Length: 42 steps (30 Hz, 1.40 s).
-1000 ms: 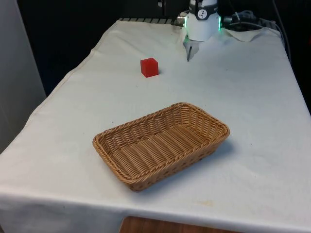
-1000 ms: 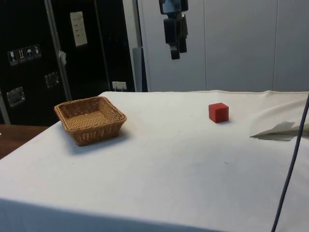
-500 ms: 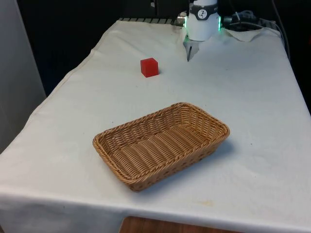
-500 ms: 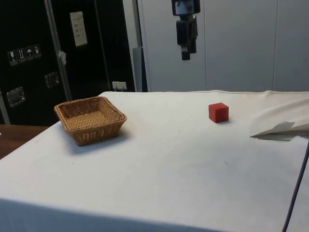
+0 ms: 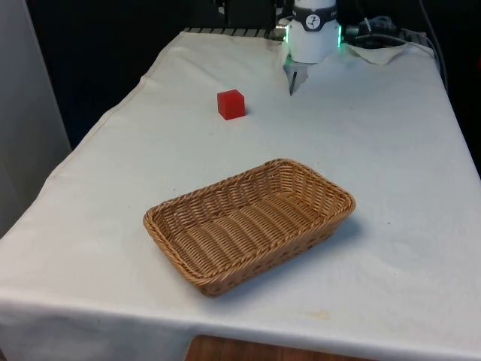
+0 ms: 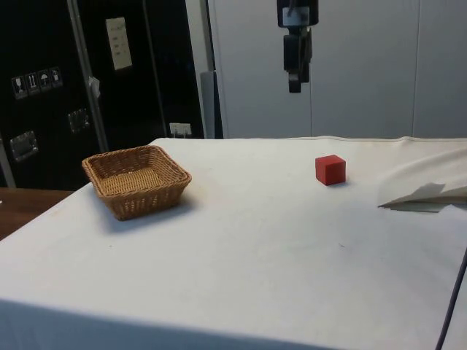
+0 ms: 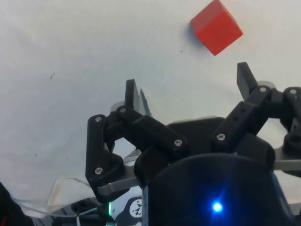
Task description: Pick up the cube and place it into the basket.
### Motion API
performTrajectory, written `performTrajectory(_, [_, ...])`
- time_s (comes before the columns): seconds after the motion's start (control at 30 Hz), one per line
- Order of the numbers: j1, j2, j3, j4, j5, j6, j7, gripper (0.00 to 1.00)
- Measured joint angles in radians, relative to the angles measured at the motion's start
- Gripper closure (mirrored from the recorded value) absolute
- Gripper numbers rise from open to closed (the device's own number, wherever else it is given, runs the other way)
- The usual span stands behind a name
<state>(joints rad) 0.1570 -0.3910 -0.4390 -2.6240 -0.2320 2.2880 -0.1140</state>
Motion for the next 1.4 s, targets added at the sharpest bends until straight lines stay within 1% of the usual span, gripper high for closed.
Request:
performTrajectory(0.07, [0.0,-0.005,-0.011,-0.012,-0.008,0.014,-0.003,0.0])
performTrajectory(0.1, [0.0,-0.005,-0.011,-0.012,-0.008,0.014,-0.003,0.0])
performTrajectory(0.17, [-0.002,-0.009,-0.024,-0.025,-0.015,0.029,-0.008,0.0])
performTrajectory(0.2, [-0.003,-0.012,-0.036,-0.037,-0.022,0.044,-0.013,0.0])
performTrajectory(0.27, [-0.003,-0.012,-0.036,-0.037,-0.022,0.044,-0.013,0.0])
performTrajectory(0.3, [-0.005,-0.016,-0.049,-0.05,-0.032,0.059,-0.017,0.0])
performTrajectory(0.43, [-0.009,-0.022,-0.073,-0.076,-0.047,0.089,-0.027,0.0])
performTrajectory(0.47, [-0.009,-0.022,-0.073,-0.076,-0.047,0.089,-0.027,0.0])
performTrajectory(0.5, [-0.011,-0.026,-0.086,-0.091,-0.053,0.105,-0.033,0.0])
performTrajectory(0.67, [-0.017,-0.033,-0.12,-0.13,-0.07,0.151,-0.049,0.0])
performTrajectory(0.7, [-0.019,-0.033,-0.133,-0.144,-0.077,0.171,-0.054,0.0])
performTrajectory(0.73, [-0.02,-0.033,-0.139,-0.15,-0.081,0.179,-0.056,0.0])
performTrajectory(0.8, [-0.02,-0.033,-0.139,-0.15,-0.081,0.179,-0.056,0.0])
performTrajectory(0.83, [-0.021,-0.033,-0.149,-0.161,-0.089,0.195,-0.057,0.0])
performTrajectory(1.0, [-0.023,-0.032,-0.178,-0.184,-0.103,0.228,-0.065,0.0])
performTrajectory(1.03, [-0.024,-0.03,-0.19,-0.193,-0.11,0.242,-0.068,0.0])
performTrajectory(1.07, [-0.024,-0.028,-0.196,-0.197,-0.112,0.25,-0.069,0.0])
performTrajectory(1.1, [-0.024,-0.027,-0.201,-0.202,-0.113,0.257,-0.071,0.0])
performTrajectory(1.17, [-0.024,-0.027,-0.201,-0.202,-0.113,0.257,-0.071,0.0])
performTrajectory(1.27, [-0.024,-0.022,-0.215,-0.215,-0.113,0.282,-0.075,0.0])
performTrajectory(1.4, [-0.024,-0.014,-0.222,-0.223,-0.113,0.299,-0.075,0.0])
